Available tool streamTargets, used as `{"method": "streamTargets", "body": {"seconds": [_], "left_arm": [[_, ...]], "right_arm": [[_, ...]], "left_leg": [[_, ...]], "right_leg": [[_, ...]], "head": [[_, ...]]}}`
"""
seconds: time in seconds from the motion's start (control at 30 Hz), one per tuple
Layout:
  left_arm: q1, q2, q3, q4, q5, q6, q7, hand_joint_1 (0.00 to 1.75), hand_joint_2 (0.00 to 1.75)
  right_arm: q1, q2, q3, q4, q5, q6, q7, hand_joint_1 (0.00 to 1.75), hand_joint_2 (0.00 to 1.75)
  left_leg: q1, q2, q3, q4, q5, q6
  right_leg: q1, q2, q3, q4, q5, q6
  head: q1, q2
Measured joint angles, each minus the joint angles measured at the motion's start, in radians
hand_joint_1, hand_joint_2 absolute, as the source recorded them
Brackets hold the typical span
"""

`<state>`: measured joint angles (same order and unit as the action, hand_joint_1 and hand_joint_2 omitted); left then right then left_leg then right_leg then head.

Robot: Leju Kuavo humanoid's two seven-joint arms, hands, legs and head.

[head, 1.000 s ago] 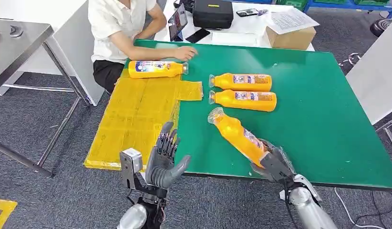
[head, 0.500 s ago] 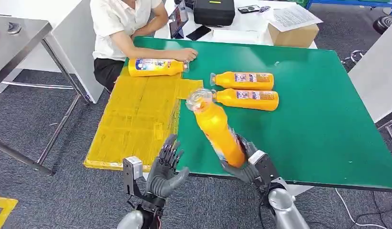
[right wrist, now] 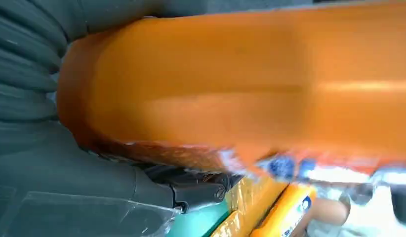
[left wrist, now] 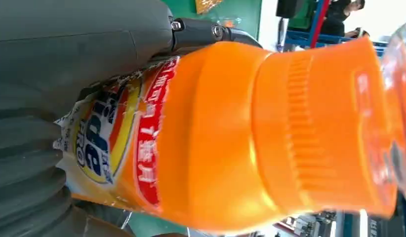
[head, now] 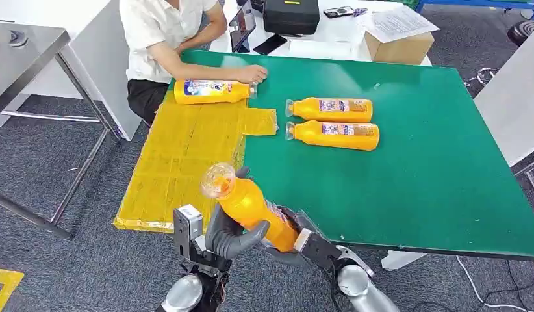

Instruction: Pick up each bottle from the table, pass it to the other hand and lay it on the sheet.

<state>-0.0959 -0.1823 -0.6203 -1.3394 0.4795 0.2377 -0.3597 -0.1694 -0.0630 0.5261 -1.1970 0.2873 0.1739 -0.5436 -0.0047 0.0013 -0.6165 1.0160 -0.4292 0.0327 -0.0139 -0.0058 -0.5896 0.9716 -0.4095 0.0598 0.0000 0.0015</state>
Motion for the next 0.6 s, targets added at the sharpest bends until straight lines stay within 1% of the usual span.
{"method": "streamTargets", "body": {"seconds": [0.03, 0.07, 0.1, 0.13, 0.2, 0.23, 0.27, 0.3, 0.33, 0.37, 0.4, 0.43, 0.6], "left_arm": [[0.0, 0.0, -0.001, 0.0, -0.002, 0.0, 0.001, 0.0, 1.75], [-0.001, 0.0, -0.002, 0.002, -0.002, -0.001, 0.002, 0.09, 1.75], [-0.004, 0.0, -0.003, 0.004, -0.003, -0.001, 0.002, 1.75, 1.75], [-0.007, 0.0, -0.004, 0.008, -0.003, -0.003, 0.003, 1.75, 1.75], [-0.013, 0.0, -0.004, 0.016, -0.006, -0.021, 0.006, 1.75, 1.75], [-0.017, 0.0, -0.005, 0.019, -0.007, -0.029, 0.009, 1.75, 1.75], [-0.021, 0.0, -0.005, 0.025, -0.011, -0.034, 0.011, 1.75, 1.75], [-0.026, 0.0, -0.005, 0.03, -0.015, -0.036, 0.011, 1.75, 1.75], [-0.031, 0.0, -0.005, 0.037, -0.018, -0.037, 0.011, 1.75, 1.75], [-0.035, 0.0, -0.005, 0.041, -0.019, -0.037, 0.011, 1.75, 1.75], [-0.04, 0.0, -0.005, 0.047, -0.023, -0.037, 0.011, 1.75, 1.75], [-0.044, 0.0, -0.005, 0.052, -0.027, -0.035, 0.011, 1.75, 1.75], [-0.066, -0.01, 0.001, 0.085, -0.026, -0.022, 0.002, 1.75, 1.75]], "right_arm": [[-0.005, -0.002, 0.006, 0.005, 0.002, -0.002, 0.0, 1.64, 1.75], [-0.01, -0.002, 0.01, 0.009, 0.003, -0.002, -0.001, 1.66, 1.75], [-0.014, -0.002, 0.014, 0.012, 0.005, -0.004, -0.001, 1.55, 1.75], [-0.018, -0.002, 0.018, 0.016, 0.009, -0.007, -0.001, 1.57, 1.75], [-0.027, -0.005, 0.027, 0.021, 0.013, -0.01, -0.001, 1.48, 1.75], [-0.03, -0.006, 0.031, 0.024, 0.011, -0.01, -0.002, 1.34, 1.75], [-0.034, -0.006, 0.034, 0.026, 0.008, -0.01, -0.003, 1.34, 1.75], [-0.037, -0.006, 0.038, 0.027, 0.007, -0.01, -0.003, 0.42, 1.75], [-0.04, -0.006, 0.04, 0.028, 0.006, -0.011, -0.003, 0.12, 1.75], [-0.042, -0.006, 0.042, 0.028, 0.005, -0.011, -0.003, 0.12, 1.75], [-0.043, -0.006, 0.044, 0.029, 0.005, -0.013, -0.003, 0.02, 1.75], [-0.044, -0.006, 0.046, 0.029, 0.004, -0.014, -0.003, 0.0, 1.75], [-0.044, 0.006, 0.051, 0.03, -0.011, -0.02, -0.009, 0.0, 1.75]], "left_leg": [[0.0, 0.0, 0.0, 0.0, 0.0, 0.0], [0.0, 0.0, 0.0, 0.0, 0.0, 0.0], [0.0, 0.0, 0.0, 0.0, 0.0, 0.0], [0.0, 0.0, 0.0, 0.0, 0.0, 0.0], [0.0, 0.0, 0.0, 0.0, 0.0, 0.0], [0.0, 0.0, 0.0, 0.0, 0.0, 0.0], [0.0, 0.0, 0.0, 0.0, 0.0, 0.0], [0.0, 0.0, 0.0, 0.0, 0.0, 0.0], [0.0, 0.0, 0.0, 0.0, 0.0, 0.0], [0.0, 0.0, 0.0, 0.0, 0.0, 0.0], [0.0, 0.0, 0.0, 0.0, 0.0, 0.0], [0.0, 0.0, -0.001, 0.0, 0.0, 0.0], [0.0, 0.0, -0.001, 0.0, 0.0, 0.0]], "right_leg": [[0.0, 0.0, 0.0, 0.0, 0.0, 0.0], [0.0, 0.0, 0.0, 0.0, 0.0, 0.0], [0.0, 0.0, 0.0, 0.0, 0.0, 0.0], [0.0, 0.0, 0.0, 0.0, 0.0, 0.0], [0.0, 0.0, 0.0, 0.0, 0.0, 0.0], [0.0, 0.0, 0.0, 0.0, 0.0, 0.0], [0.0, 0.0, 0.0, 0.0, 0.0, 0.0], [0.0, 0.0, 0.0, 0.0, 0.0, 0.0], [0.0, 0.0, 0.0, 0.0, 0.0, 0.0], [0.0, 0.0, 0.0, 0.0, 0.0, 0.0], [0.0, 0.0, 0.0, 0.0, 0.0, 0.0], [0.0, 0.0, 0.0, 0.0, 0.0, 0.0], [0.0, 0.0, 0.0, 0.0, 0.0, 0.0]], "head": [[0.0, 0.0], [0.0, 0.0], [0.0, 0.0], [0.0, 0.0], [0.0, 0.0], [0.0, 0.0], [0.0, 0.0], [0.0, 0.0], [0.0, 0.0], [0.0, 0.0], [0.0, 0.0], [0.0, 0.0], [0.0, 0.0]]}}
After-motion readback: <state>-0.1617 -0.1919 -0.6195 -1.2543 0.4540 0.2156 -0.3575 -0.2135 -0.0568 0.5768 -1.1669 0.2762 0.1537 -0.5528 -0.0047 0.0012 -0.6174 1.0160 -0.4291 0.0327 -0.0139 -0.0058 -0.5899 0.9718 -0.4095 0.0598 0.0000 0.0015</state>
